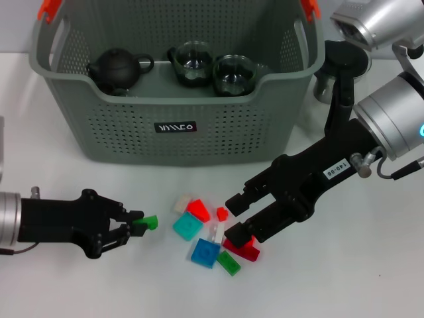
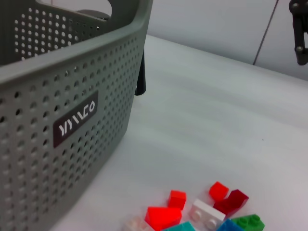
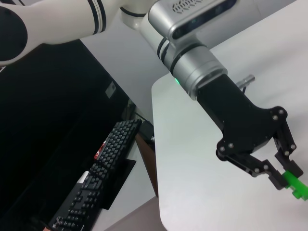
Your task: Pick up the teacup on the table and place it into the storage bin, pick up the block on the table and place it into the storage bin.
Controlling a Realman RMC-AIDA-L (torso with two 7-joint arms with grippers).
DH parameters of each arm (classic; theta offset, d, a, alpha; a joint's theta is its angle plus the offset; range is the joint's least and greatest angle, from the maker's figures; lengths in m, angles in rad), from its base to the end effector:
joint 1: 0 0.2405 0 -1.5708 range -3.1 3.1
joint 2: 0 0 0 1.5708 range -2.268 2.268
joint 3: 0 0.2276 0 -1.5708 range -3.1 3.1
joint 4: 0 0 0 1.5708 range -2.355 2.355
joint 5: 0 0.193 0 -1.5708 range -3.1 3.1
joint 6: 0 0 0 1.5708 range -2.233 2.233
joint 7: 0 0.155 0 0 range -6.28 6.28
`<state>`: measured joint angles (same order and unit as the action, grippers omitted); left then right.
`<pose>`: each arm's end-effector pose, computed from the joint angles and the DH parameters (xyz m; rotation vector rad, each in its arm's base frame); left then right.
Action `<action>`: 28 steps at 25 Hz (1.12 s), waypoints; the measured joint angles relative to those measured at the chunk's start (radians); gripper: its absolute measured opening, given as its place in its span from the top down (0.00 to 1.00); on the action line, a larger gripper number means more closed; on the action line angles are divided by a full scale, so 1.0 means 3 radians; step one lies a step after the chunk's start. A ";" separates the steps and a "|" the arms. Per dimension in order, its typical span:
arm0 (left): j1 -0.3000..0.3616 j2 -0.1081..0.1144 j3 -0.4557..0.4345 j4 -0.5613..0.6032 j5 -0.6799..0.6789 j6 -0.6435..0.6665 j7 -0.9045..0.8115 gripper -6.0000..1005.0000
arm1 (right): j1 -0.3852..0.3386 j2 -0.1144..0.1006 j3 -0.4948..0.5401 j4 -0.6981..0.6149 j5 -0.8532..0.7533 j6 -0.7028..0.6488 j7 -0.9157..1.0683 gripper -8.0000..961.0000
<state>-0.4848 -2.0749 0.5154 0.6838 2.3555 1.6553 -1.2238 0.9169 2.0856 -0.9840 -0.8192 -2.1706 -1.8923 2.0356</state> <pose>-0.2746 0.2683 0.0049 -2.8635 -0.5625 -0.4021 0.0970 0.3035 -0.0144 2.7391 -0.6087 -0.1189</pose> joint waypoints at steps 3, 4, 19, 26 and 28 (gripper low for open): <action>-0.0007 0.0003 -0.0031 0.0099 -0.0010 0.0122 -0.0069 0.84 | -0.0014 -0.0004 -0.0001 0.0000 0.0000 -0.0001 0.0000 0.27; -0.0009 0.0003 -0.0056 0.0132 -0.0011 0.0168 -0.0081 0.84 | -0.0022 -0.0007 -0.0008 0.0000 0.0000 -0.0002 -0.0002 0.27; -0.0256 0.0049 -0.0456 0.0775 -0.0499 0.0817 -0.0757 0.84 | -0.0206 -0.0029 -0.0111 0.0055 -0.0030 -0.0121 -0.0253 0.27; -0.0625 0.0048 -0.0412 0.0942 -0.0607 0.0761 -0.1118 0.84 | -0.0274 -0.0029 -0.0178 0.0057 -0.0027 -0.0137 -0.0270 0.27; -0.0729 0.0057 -0.0375 0.0975 -0.0613 0.0727 -0.1195 0.84 | -0.0279 -0.0030 -0.0170 0.0057 -0.0024 -0.0145 -0.0271 0.27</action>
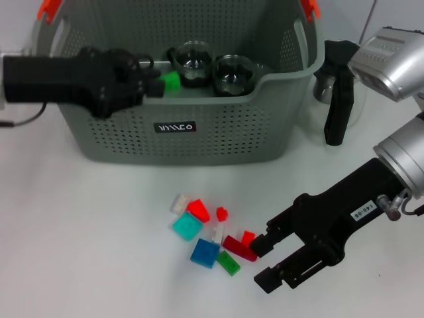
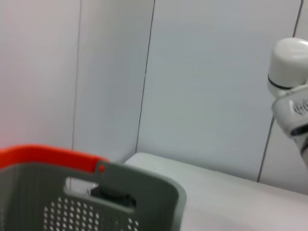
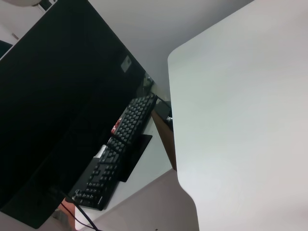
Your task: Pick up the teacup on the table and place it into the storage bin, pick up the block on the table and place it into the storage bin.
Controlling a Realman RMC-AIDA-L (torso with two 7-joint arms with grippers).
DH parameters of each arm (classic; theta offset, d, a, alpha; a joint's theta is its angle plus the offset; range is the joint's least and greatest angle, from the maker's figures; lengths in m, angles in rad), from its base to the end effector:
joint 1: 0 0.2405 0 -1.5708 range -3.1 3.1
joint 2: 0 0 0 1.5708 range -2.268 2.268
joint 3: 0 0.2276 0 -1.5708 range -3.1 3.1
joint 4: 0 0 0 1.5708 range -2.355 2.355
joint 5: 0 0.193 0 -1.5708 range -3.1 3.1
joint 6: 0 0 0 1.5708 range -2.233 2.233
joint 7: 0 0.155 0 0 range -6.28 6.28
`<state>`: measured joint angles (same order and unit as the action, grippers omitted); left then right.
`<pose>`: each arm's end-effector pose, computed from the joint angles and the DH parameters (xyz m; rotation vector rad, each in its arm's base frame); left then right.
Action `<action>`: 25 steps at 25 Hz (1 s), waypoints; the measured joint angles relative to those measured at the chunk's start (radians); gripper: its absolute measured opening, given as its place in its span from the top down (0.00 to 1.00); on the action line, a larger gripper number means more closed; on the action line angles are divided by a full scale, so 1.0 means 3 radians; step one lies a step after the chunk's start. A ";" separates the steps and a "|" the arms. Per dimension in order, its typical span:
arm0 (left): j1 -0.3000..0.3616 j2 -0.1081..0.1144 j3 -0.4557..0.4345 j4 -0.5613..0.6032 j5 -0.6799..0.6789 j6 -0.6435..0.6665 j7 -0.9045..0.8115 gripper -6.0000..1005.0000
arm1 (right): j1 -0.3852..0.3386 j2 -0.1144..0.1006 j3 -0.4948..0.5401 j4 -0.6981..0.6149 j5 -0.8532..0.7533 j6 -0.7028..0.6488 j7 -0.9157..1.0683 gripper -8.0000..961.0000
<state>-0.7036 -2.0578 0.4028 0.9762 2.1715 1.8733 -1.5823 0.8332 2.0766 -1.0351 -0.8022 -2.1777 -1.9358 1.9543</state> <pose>-0.1713 0.3311 0.0816 -2.7762 -0.4235 -0.7160 0.1273 0.2835 -0.0158 2.6830 -0.5925 -0.0706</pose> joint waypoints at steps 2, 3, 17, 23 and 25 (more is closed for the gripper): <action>-0.0099 0.0028 0.0037 0.0005 -0.0003 -0.0091 -0.0083 0.84 | -0.0001 -0.0002 0.0006 0.0000 0.0004 -0.0008 0.0000 0.27; -0.0140 0.0041 0.0050 0.0003 -0.0003 -0.0143 -0.0119 0.83 | -0.0001 -0.0002 0.0008 0.0000 0.0005 -0.0009 -0.0001 0.27; -0.0459 0.0059 0.0862 -0.0272 -0.0011 -0.1788 -0.0647 0.83 | 0.0016 -0.0004 0.0034 0.0000 0.0014 0.0014 -0.0021 0.27; -0.0454 0.0061 0.1315 -0.0317 0.0023 -0.2282 -0.0939 0.83 | 0.0020 -0.0004 0.0036 0.0000 0.0014 0.0019 -0.0011 0.27; -0.0444 0.0066 0.1388 -0.0327 0.0040 -0.2372 -0.0984 0.83 | 0.0019 -0.0004 0.0039 0.0000 0.0014 0.0021 -0.0010 0.27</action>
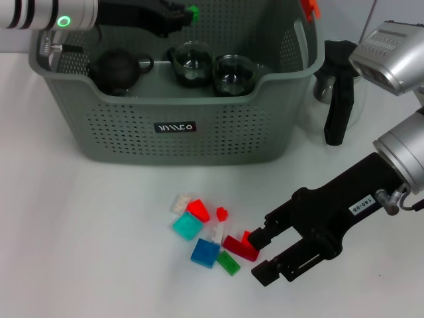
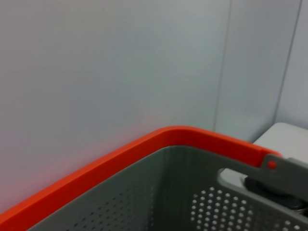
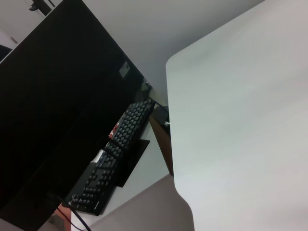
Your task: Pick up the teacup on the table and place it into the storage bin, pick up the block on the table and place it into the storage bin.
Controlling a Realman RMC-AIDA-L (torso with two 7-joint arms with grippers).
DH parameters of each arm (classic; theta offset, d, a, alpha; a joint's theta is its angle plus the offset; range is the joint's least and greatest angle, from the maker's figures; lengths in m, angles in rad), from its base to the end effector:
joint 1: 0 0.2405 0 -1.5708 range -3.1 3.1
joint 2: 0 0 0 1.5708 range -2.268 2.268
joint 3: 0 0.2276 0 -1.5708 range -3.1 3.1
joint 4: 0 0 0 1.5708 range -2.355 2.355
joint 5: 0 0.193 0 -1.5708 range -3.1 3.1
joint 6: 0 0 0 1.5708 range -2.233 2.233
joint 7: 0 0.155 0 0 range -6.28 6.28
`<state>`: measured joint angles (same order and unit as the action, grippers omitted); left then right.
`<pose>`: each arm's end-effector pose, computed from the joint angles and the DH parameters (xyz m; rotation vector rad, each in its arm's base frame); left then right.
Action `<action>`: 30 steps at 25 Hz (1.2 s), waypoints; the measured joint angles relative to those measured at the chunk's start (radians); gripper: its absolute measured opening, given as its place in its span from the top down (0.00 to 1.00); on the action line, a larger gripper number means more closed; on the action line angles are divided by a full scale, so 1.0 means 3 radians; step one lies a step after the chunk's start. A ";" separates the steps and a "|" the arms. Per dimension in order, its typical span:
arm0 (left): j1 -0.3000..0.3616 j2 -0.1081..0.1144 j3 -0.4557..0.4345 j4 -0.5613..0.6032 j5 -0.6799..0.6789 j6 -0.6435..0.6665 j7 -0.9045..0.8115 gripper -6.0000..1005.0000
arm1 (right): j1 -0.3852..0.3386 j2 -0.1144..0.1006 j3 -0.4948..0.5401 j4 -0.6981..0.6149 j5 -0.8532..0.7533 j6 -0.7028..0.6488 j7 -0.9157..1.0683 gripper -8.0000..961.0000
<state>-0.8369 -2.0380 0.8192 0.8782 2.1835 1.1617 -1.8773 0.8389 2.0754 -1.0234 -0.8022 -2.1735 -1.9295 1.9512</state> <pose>-0.1380 0.4284 0.0482 -2.4833 -0.5806 -0.3788 0.1250 0.2865 -0.0147 2.6956 -0.5878 -0.0903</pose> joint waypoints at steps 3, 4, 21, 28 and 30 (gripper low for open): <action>0.0006 -0.0008 0.0016 -0.0002 0.0043 -0.0058 -0.0016 0.82 | -0.0003 -0.0001 0.0005 0.0000 0.0000 0.0002 -0.0001 0.27; 0.0010 -0.0011 0.0017 0.0002 0.0049 -0.0065 -0.0017 0.82 | -0.0004 -0.0002 0.0006 0.0000 0.0000 0.0003 -0.0001 0.27; 0.0252 -0.0046 -0.0019 0.0538 -0.0081 0.0205 -0.0223 0.53 | 0.0002 -0.0008 0.0134 -0.0030 0.0000 0.0032 -0.0021 0.27; 0.0666 -0.0064 -0.0213 0.1116 -0.0629 0.1025 -0.0280 0.14 | 0.0016 -0.0052 0.0180 -0.0040 0.0000 0.0022 -0.0006 0.27; 0.0750 -0.0064 -0.0385 0.1136 -0.0744 0.1247 -0.0239 0.12 | 0.0012 -0.0062 0.0180 -0.0043 -0.0002 0.0008 -0.0028 0.27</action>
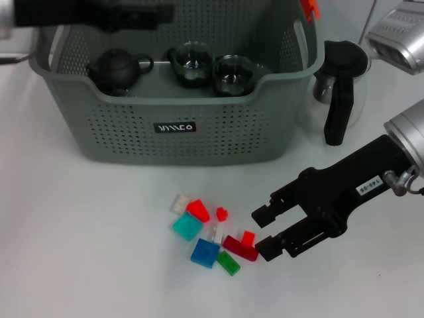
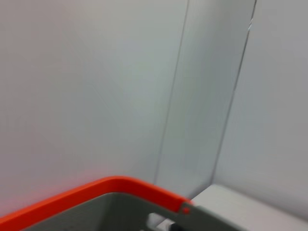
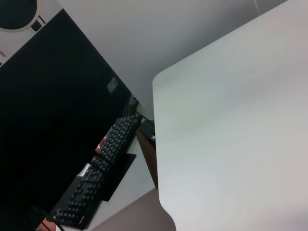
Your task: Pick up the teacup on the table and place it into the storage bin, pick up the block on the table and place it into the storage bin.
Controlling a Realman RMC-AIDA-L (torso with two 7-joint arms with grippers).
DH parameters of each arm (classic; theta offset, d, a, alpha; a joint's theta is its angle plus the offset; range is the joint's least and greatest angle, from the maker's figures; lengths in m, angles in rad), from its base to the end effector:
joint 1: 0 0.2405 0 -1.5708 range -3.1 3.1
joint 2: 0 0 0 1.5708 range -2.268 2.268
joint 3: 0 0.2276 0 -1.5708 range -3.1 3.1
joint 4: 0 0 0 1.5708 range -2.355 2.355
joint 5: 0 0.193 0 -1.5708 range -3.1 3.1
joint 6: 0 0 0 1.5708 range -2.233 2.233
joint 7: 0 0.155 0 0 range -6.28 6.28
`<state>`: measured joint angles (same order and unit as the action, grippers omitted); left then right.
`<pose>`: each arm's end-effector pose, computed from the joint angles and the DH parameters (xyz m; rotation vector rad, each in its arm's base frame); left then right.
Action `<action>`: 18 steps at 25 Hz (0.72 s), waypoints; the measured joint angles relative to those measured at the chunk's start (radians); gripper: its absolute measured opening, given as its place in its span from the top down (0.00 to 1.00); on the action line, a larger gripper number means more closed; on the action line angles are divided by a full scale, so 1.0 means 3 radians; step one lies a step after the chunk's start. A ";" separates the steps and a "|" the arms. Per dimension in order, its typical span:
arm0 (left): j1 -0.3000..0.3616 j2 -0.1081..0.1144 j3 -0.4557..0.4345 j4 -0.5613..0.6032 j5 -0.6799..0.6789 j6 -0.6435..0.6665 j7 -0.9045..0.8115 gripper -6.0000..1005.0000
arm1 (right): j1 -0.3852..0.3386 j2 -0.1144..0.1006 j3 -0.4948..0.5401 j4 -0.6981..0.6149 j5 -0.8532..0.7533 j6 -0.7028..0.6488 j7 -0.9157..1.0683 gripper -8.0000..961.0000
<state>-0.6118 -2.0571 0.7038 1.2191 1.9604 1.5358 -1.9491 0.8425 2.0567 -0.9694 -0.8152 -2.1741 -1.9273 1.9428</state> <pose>-0.1427 0.3648 0.1063 -2.5151 -0.5941 -0.6900 0.1246 0.2966 -0.0032 2.7449 -0.5933 -0.1429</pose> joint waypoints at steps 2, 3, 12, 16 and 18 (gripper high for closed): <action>0.0101 0.0000 -0.0240 -0.0026 -0.0122 0.0294 0.0083 0.10 | -0.0012 -0.0017 -0.0001 0.0000 -0.0002 -0.0001 -0.0019 0.27; 0.0200 -0.0002 -0.0424 -0.0070 -0.0212 0.0552 0.0205 0.09 | -0.0019 -0.0029 -0.0002 0.0000 -0.0002 -0.0001 -0.0029 0.27; 0.0522 -0.0080 -0.0657 -0.0225 -0.0247 0.1220 0.0748 0.09 | -0.0047 -0.0114 -0.0023 0.0017 -0.0013 -0.0008 -0.0097 0.27; 0.0662 -0.0157 -0.0598 -0.0243 -0.0154 0.1319 0.0978 0.09 | -0.0057 -0.0123 -0.0022 0.0023 -0.0014 -0.0009 -0.0123 0.27; 0.0710 -0.0179 -0.0585 -0.0307 -0.0099 0.1340 0.1075 0.09 | -0.0068 -0.0126 -0.0023 0.0024 -0.0016 -0.0008 -0.0125 0.27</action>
<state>-0.3988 -2.1107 0.5283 1.1269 1.9308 1.9379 -1.6267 0.8221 2.0188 -0.9762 -0.8079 -2.1788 -1.9298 1.9053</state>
